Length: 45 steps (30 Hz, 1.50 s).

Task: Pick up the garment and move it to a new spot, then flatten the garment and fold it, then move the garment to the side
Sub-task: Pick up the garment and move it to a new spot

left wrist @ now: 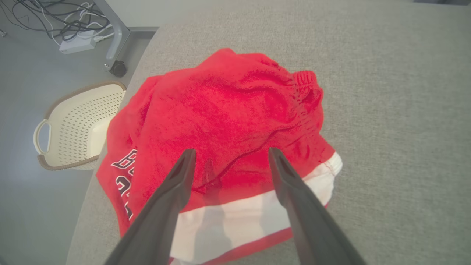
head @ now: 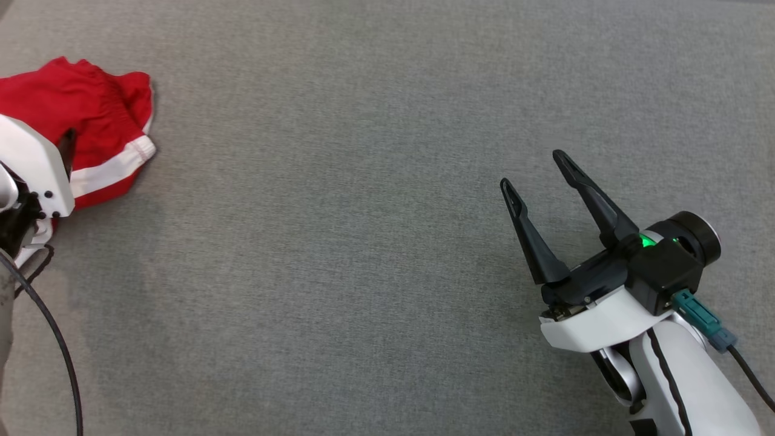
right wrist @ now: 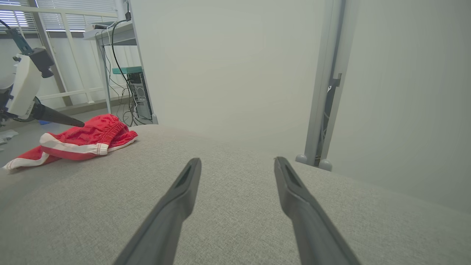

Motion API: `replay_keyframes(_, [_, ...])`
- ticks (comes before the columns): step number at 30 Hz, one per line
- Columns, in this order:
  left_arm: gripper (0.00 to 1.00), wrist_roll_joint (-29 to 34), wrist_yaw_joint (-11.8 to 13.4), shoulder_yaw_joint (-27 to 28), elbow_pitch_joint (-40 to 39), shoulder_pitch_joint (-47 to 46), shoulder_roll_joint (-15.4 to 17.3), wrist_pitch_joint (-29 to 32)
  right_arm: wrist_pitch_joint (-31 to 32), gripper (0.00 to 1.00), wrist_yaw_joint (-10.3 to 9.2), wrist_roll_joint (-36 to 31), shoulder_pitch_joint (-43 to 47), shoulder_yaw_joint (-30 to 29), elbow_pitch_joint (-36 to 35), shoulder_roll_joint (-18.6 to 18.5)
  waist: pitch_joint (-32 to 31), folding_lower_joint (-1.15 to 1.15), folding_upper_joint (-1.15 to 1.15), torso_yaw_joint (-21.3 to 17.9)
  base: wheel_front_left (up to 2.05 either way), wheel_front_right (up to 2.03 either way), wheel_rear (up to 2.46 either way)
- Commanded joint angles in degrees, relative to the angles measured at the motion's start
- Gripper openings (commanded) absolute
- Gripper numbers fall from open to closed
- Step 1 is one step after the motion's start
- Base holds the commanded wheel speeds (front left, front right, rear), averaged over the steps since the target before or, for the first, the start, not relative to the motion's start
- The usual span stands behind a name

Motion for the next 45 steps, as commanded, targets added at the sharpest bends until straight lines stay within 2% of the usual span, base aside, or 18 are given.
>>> replay_keyframes(1, [1.00,-0.7,0.0,-0.7,0.9,-1.4,0.6,1.2,0.0,1.00,0.01,0.0,-0.6,0.1,-0.3,-0.2,1.2,0.00,0.00,-1.2,0.00,0.00,0.00])
replay_keyframes(5, [1.00,-1.7,0.0,-1.6,3.8,-3.9,2.2,2.8,0.0,1.00,0.01,-0.3,-1.4,0.5,-0.7,0.1,2.4,0.00,0.00,-2.2,0.00,0.00,0.00])
replay_keyframes(10, [1.00,-0.7,0.2,-2.9,7.1,-6.2,2.7,2.9,0.0,1.00,0.01,-0.5,-1.6,0.6,-1.0,-0.1,3.8,0.00,0.00,-2.9,0.00,0.00,0.00])
replay_keyframes(21, [1.00,-1.0,1.0,-4.0,11.8,-7.6,1.4,3.5,0.0,1.00,0.01,-0.8,-2.7,0.9,-0.8,0.2,5.9,0.00,0.00,-4.2,0.00,0.00,0.00])
replay_keyframes(22, [0.40,-1.3,1.1,-3.8,12.0,-7.7,1.3,3.2,0.0,1.00,0.01,-0.9,-2.6,0.9,-0.8,0.3,5.9,0.00,0.00,-4.3,0.00,0.00,0.00])
replay_keyframes(23, [0.00,-1.6,1.4,-3.6,12.1,-7.8,1.1,2.7,0.0,1.00,0.01,-0.9,-2.5,0.8,-0.7,0.3,5.9,0.00,0.00,-4.3,0.00,0.00,0.00])
replay_keyframes(29, [0.00,-1.2,1.3,-4.4,12.4,-8.3,0.8,-0.1,0.0,1.00,0.01,-1.1,-2.1,0.5,0.1,0.6,4.5,0.00,0.00,-4.0,0.00,0.00,0.00])
replay_keyframes(37, [0.00,-1.7,2.4,-4.1,10.9,-6.3,-0.3,-13.9,0.0,1.00,0.01,-0.3,-0.2,0.2,1.7,1.1,-2.2,0.00,0.00,-3.2,0.00,0.00,0.00])
replay_keyframes(45, [0.00,-1.9,1.4,-5.0,9.1,-3.6,-2.8,-27.0,0.0,1.00,0.01,0.6,3.5,-2.5,3.0,1.5,-10.2,0.00,0.00,-2.7,0.00,0.00,0.00])
